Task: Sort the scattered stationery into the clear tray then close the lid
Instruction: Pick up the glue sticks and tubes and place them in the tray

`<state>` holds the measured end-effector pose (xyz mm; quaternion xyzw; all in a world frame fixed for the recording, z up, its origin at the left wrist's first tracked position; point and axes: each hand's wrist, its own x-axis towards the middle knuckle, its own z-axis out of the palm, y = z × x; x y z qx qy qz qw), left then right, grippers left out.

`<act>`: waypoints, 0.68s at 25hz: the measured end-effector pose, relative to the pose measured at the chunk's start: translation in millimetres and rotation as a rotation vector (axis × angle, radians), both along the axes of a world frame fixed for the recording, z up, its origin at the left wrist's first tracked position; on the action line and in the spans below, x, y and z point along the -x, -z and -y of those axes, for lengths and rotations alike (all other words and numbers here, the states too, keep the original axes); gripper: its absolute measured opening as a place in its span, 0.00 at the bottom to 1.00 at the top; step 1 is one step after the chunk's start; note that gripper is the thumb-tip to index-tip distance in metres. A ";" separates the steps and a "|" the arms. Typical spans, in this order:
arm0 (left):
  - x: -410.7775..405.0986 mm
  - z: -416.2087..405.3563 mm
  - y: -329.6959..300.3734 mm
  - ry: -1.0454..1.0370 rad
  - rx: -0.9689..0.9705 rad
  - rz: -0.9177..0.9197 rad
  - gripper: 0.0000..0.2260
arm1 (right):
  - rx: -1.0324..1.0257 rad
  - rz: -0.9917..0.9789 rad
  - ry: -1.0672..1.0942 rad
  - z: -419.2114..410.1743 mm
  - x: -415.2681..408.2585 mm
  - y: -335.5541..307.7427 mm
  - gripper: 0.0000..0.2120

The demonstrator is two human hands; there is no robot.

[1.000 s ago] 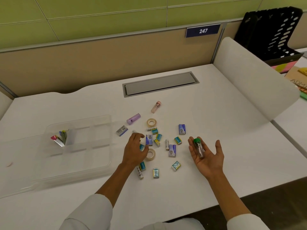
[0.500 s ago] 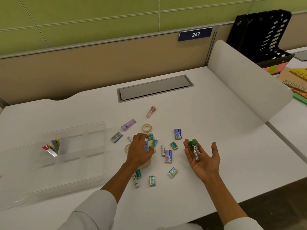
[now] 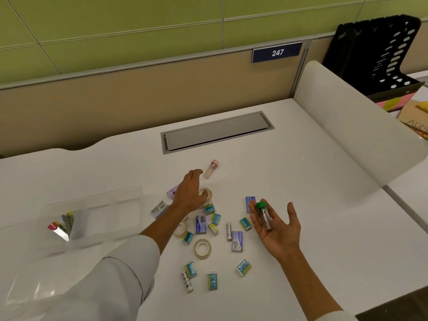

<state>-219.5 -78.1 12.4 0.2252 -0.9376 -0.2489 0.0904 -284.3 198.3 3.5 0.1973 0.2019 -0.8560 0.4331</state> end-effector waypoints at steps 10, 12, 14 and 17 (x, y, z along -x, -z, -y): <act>80.7 17.8 22.8 -0.136 -0.039 0.095 0.27 | 0.064 0.041 -0.055 49.4 24.0 2.2 0.38; 88.5 21.2 28.5 -0.178 -0.040 0.104 0.24 | 0.072 0.048 -0.058 55.6 24.6 3.6 0.39; 90.4 18.9 32.0 -0.236 -0.099 0.064 0.23 | 0.073 0.050 -0.054 60.8 25.6 4.3 0.39; 79.9 2.6 28.6 -0.301 -0.241 -0.108 0.23 | 0.059 0.038 -0.055 68.1 25.0 3.8 0.38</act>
